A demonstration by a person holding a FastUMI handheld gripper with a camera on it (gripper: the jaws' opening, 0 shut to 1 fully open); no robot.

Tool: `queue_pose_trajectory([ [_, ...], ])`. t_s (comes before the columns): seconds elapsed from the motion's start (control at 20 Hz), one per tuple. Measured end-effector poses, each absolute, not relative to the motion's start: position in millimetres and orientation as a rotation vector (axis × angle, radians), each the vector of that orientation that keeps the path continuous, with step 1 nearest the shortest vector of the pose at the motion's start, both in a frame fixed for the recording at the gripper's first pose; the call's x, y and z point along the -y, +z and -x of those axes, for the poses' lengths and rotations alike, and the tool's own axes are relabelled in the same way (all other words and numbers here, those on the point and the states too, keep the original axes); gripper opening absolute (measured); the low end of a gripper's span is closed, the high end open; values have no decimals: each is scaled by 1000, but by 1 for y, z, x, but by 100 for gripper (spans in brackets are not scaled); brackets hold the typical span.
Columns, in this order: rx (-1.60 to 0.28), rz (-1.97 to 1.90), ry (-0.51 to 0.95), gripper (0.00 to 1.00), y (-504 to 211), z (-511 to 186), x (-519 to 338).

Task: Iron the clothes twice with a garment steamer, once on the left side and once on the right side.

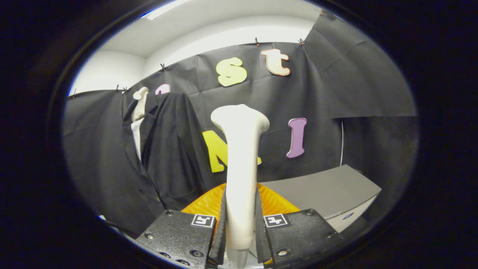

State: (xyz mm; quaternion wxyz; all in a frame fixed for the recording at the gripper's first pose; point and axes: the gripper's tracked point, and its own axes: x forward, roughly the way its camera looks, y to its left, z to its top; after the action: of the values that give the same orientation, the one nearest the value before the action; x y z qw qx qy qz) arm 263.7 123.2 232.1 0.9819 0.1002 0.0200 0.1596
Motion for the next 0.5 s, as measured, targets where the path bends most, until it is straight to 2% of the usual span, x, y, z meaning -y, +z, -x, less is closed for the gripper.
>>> queue_pose_trajectory([
  [0.5, 36, -174, 484, 35, 292, -215, -269],
])
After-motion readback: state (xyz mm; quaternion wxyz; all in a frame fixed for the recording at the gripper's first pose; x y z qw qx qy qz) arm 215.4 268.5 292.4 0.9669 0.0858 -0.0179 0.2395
